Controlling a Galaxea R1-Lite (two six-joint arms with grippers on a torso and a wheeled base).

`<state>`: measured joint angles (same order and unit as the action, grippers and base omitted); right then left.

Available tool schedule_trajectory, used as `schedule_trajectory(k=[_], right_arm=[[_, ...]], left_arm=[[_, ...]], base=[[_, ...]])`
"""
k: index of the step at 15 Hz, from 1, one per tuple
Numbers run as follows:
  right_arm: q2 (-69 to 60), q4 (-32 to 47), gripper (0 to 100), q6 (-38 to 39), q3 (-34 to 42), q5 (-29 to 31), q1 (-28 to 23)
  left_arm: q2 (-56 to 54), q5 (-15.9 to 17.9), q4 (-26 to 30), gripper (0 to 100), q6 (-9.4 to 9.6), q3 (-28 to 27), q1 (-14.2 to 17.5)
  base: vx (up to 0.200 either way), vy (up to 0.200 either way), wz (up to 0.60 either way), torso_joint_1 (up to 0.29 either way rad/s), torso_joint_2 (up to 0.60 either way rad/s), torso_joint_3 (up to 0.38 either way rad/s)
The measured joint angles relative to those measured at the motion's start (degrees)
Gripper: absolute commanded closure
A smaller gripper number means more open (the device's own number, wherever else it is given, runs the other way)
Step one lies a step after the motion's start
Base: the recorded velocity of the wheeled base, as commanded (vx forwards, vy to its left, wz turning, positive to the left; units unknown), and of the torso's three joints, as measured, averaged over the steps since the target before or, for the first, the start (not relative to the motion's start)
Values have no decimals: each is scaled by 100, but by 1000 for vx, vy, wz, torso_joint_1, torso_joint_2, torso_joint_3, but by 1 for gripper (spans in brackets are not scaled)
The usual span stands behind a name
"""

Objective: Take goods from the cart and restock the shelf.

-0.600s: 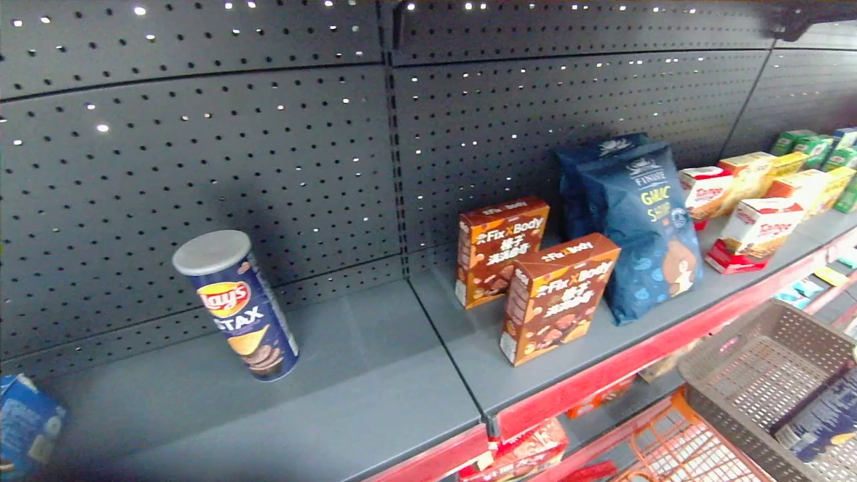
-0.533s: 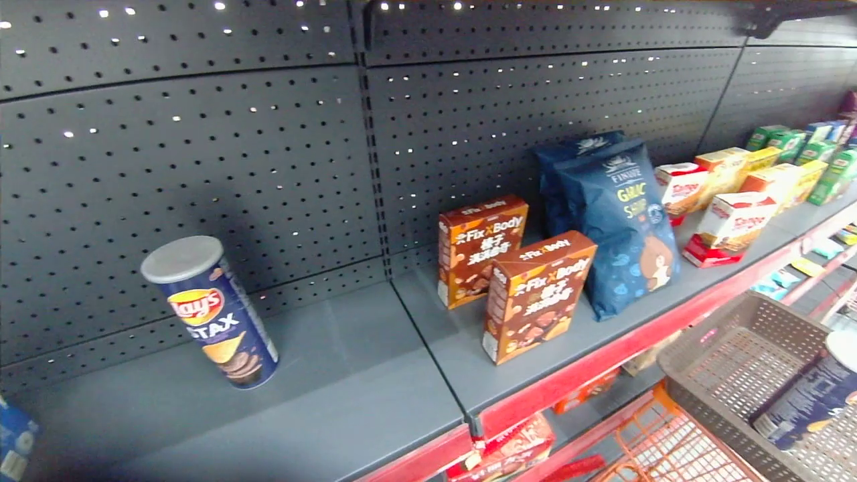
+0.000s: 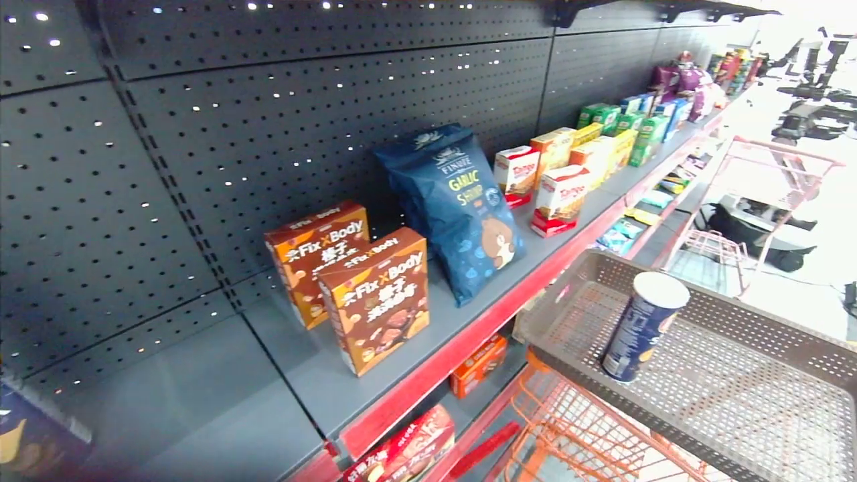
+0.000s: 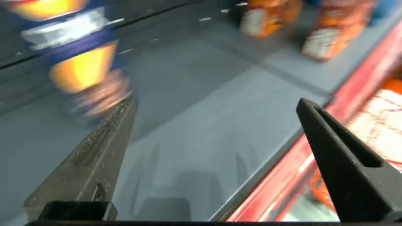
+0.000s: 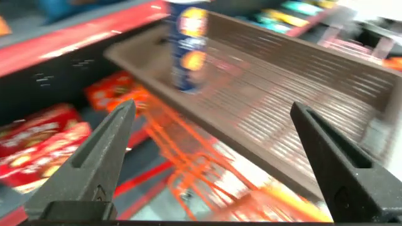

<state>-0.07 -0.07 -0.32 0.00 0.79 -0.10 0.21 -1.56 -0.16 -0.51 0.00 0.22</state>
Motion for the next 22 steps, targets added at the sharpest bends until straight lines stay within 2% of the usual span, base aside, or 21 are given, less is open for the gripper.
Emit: schedule_trajectory(k=[6, 9, 12, 13, 15, 17, 19, 22], right_arm=[[7, -17, 0, 29, -21, -4, 10], [482, 133, 0, 37, -768, 106, -17], [1666, 291, 0, 138, -1609, 389, -89], [2027, 302, 0, 217, -1747, 244, -94], [2648, 241, 0, 324, -1882, -503, -98], [3201, 67, 0, 382, -1913, -825, -80], [3786, -268, 0, 373, -1952, -1023, -98], [5122, -1341, 0, 171, -2155, -1056, -183]], left_arm=[[0, 6, 6, 0, 0, 0, 2], [0, 4, 5, 0, 0, 0, 2], [0, 4, 6, 0, -2, 0, 0], [0, 4, 6, 0, -2, 0, 2], [0, 0, 9, 0, -2, 0, -4], [0, 1, 9, 0, 0, 0, 2], [0, 1, 9, 0, -2, 0, -1], [0, 1, 9, 0, 0, 0, 2]], base=[[0, 0, -100, 0, 1, 0], [0, 0, 0, 0, 0, 0], [0, 0, 0, 0, 0, 0], [0, 0, 0, 0, 0, 0], [0, 0, 0, 0, 0, 0], [0, 0, 0, 0, 0, 0], [0, 0, 0, 0, 0, 0], [0, 0, 0, 0, 0, 0]])
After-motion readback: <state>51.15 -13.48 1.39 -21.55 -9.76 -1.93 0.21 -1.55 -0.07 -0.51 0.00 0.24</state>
